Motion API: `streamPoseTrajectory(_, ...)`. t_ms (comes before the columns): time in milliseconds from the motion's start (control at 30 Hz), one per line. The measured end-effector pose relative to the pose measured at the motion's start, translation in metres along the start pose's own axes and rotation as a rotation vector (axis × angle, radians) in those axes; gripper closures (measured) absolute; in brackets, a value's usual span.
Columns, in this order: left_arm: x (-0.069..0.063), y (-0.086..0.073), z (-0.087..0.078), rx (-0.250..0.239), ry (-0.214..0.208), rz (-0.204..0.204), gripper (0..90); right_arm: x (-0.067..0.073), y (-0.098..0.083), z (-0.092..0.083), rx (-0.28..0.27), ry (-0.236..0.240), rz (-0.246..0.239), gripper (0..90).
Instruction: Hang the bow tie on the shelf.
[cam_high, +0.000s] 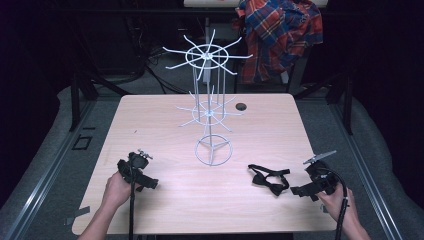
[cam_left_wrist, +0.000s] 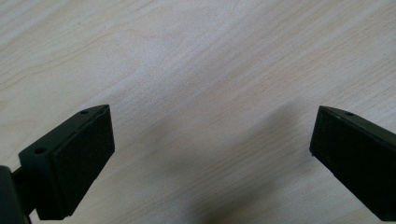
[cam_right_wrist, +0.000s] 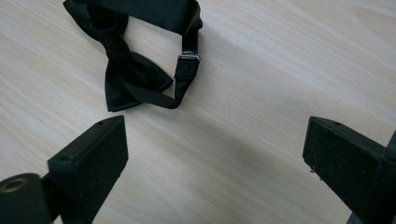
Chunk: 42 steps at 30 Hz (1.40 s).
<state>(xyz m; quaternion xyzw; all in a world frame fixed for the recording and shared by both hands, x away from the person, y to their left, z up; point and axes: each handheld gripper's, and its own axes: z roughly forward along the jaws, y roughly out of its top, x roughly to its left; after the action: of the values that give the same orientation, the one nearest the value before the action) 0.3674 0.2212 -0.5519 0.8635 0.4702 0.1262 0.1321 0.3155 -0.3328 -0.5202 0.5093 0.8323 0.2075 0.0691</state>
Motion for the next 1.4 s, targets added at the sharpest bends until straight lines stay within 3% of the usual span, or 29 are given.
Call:
streamPoseTrajectory(300, 0.0, 0.0, 0.0, -0.002, 0.007, 0.006, 0.0, 0.005, 0.008, 0.006, -0.009, 0.005, 0.016, 15.7)
streamPoseTrajectory(467, 0.0, 0.001, 0.0, -0.001, 0.007, 0.006, 0.0, 0.01, 0.014, 0.011, -0.017, -0.003, 0.02, 25.3)
streamPoseTrajectory(500, 0.0, 0.001, 0.0, -0.001, 0.007, 0.007, 0.0, 0.012, 0.016, 0.013, -0.026, -0.007, 0.021, 30.7)
streamPoseTrajectory(733, -0.001, 0.001, 0.001, 0.004, 0.008, 0.01, 0.0, 0.012, 0.024, 0.026, -0.002, -0.039, 0.018, 45.2)
streamPoseTrajectory(967, -0.002, 0.001, 0.003, 0.01, 0.011, 0.011, 0.0, 0.011, 0.027, 0.034, 0.019, -0.023, 0.026, 50.1)
streamPoseTrajectory(1000, -0.002, 0.001, 0.003, 0.01, 0.012, 0.011, 0.1, 0.012, 0.027, 0.037, -0.006, -0.022, 0.04, 51.0)
streamPoseTrajectory(1033, -0.002, 0.001, 0.003, 0.01, 0.012, 0.011, 0.0, 0.012, 0.028, 0.037, 0.023, -0.027, 0.02, 52.4)
streamPoseTrajectory(1100, -0.002, 0.001, 0.002, 0.01, 0.012, 0.011, 0.0, 0.014, 0.029, 0.04, 0.026, -0.034, 0.006, 56.3)
streamPoseTrajectory(1400, -0.002, 0.001, 0.002, 0.008, 0.008, 0.011, 0.0, 0.015, 0.029, 0.043, 0.046, -0.032, 0.004, 73.3)
